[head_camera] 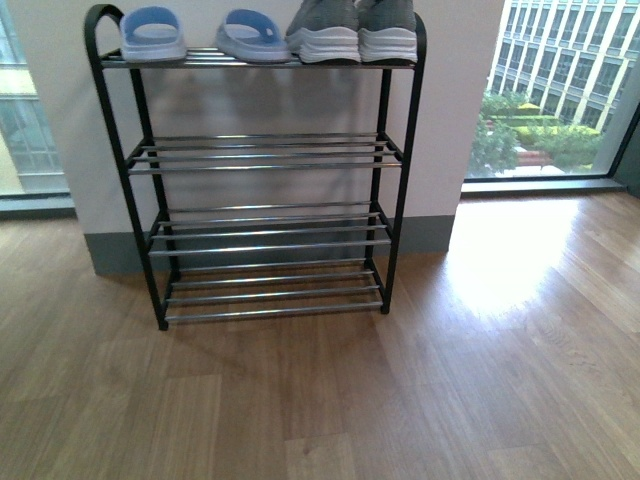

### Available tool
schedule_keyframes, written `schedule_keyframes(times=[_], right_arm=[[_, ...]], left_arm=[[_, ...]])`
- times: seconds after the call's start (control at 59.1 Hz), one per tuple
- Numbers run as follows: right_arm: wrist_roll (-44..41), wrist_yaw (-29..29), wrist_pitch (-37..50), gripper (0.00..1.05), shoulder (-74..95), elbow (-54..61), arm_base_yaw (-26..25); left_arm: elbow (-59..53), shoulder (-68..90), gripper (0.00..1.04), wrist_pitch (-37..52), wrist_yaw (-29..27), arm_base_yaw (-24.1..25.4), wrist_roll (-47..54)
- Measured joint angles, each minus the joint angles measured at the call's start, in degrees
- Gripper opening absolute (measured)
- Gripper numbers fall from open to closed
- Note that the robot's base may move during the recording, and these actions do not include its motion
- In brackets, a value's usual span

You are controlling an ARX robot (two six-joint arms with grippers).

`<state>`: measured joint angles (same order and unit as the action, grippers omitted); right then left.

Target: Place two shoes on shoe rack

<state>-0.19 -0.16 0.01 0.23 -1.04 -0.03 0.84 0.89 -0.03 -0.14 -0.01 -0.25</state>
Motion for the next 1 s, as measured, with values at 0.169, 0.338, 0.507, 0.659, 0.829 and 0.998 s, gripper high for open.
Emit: schedule_keyframes(times=[0.169, 0.338, 0.507, 0.659, 0.829, 0.998], right_arm=[[0.0, -0.04, 0.0, 0.95, 0.0, 0.0, 0.02], [0.0, 0.13, 0.0, 0.95, -0.02, 0.0, 0.02], [0.0, 0.15, 0.0, 0.95, 0.0, 0.0, 0.02], [0.0, 0.13, 0.0, 0.95, 0.0, 0.0, 0.02], [0.0, -0.04, 0.0, 0.95, -0.02, 0.0, 0.02], [0.02, 0.31, -0.04, 0.95, -0.02, 0.0, 0.02]], left_arm=[[0.0, 0.0, 0.95, 0.02, 0.0, 0.02, 0.0], [0.0, 0.0, 0.95, 0.02, 0.13, 0.02, 0.0], [0.0, 0.0, 0.95, 0.02, 0.13, 0.02, 0.02], [0.0, 0.0, 0.95, 0.02, 0.13, 0.02, 0.02], [0.0, 0.0, 0.95, 0.0, -0.04, 0.02, 0.0], [0.0, 0.0, 0.95, 0.02, 0.15, 0.0, 0.02]])
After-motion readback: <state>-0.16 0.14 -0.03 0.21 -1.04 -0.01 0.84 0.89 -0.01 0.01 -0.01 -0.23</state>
